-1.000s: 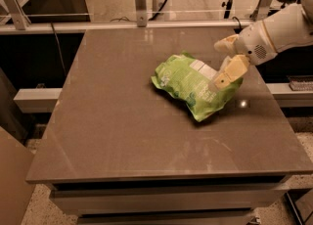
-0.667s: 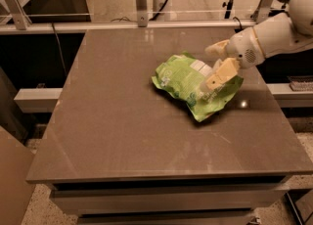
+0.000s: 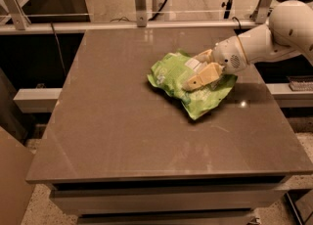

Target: Pick green rice chip bag

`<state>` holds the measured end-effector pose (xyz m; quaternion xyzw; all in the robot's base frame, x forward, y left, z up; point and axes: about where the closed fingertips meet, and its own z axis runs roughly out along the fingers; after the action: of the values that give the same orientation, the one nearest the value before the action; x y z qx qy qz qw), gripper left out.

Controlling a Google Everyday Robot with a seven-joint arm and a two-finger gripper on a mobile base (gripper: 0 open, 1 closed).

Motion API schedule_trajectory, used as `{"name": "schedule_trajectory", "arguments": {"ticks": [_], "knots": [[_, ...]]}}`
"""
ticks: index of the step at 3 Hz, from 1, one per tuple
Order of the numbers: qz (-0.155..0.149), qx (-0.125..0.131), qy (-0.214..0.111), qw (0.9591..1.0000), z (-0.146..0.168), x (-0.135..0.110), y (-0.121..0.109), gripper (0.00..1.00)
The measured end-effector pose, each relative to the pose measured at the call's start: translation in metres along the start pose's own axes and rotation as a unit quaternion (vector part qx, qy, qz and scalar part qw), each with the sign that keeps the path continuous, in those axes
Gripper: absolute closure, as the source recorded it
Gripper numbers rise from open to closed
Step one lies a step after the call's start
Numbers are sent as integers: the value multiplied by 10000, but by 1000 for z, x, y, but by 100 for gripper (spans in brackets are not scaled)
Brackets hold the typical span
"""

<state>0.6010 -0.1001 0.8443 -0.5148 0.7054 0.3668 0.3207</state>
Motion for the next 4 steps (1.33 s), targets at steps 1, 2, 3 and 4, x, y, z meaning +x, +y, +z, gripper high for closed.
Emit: {"name": "schedule_trajectory", "arguments": {"ticks": [1,2,3,4], "knots": [[-239,95,154,9996,5,-14,5,63],[-598,302,354,9971,1,-32,12,87],[-983,561,498,9923,-11,-55,15,100],[-1398,843,610,9847,-28,-83,13,100]]}}
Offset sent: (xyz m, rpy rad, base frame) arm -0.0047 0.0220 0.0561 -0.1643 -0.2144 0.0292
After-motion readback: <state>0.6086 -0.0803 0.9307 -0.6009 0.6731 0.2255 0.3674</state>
